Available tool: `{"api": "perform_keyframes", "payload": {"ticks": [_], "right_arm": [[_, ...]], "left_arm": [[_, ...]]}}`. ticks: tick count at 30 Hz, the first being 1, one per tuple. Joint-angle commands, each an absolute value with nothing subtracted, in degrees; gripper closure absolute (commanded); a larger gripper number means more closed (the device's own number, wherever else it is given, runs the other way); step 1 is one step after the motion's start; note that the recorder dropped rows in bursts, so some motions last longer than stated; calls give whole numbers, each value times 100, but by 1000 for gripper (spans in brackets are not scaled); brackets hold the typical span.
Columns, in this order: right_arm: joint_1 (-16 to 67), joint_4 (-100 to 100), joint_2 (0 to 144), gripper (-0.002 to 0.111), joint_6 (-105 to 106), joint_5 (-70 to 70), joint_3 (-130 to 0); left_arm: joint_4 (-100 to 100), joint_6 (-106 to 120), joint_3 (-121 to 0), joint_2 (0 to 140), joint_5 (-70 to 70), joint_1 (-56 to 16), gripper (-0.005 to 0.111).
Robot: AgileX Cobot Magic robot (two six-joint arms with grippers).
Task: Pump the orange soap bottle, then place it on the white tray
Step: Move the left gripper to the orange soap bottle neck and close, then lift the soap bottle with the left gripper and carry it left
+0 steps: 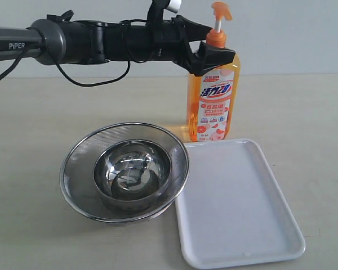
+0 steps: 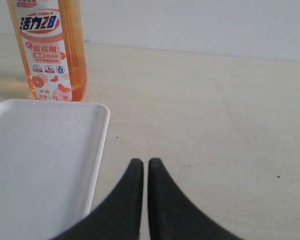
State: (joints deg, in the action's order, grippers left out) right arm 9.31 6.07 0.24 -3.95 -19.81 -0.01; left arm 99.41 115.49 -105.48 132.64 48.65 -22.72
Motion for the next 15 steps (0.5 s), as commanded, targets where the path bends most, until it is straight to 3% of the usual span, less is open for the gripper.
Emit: {"api": "perform_keyframes", "payload": {"ticks": [1,3,5,9,10,15], "right_arm": [[913,657,0,107,-401,-1909,0],[913,657,0,107,-401,-1909,0],[913,657,0,107,-401,-1909,0],[913,657,0,107,-401,-1909,0],[913,657,0,107,-401,-1909,0],[913,657,0,107,-401,-1909,0]], "left_arm": [[9995,11482,-10600,13245,4643,-2333,21],[9995,11442,-10600,13245,4643,-2333,31],[9995,11302,-10600,13245,4643,-2333,49],[9995,11304,-10600,13245,4643,-2333,97],[9995,11344,-10600,13245,4643,-2333,101],[9995,11273,-10600,13231,4643,-2333,102]]}}
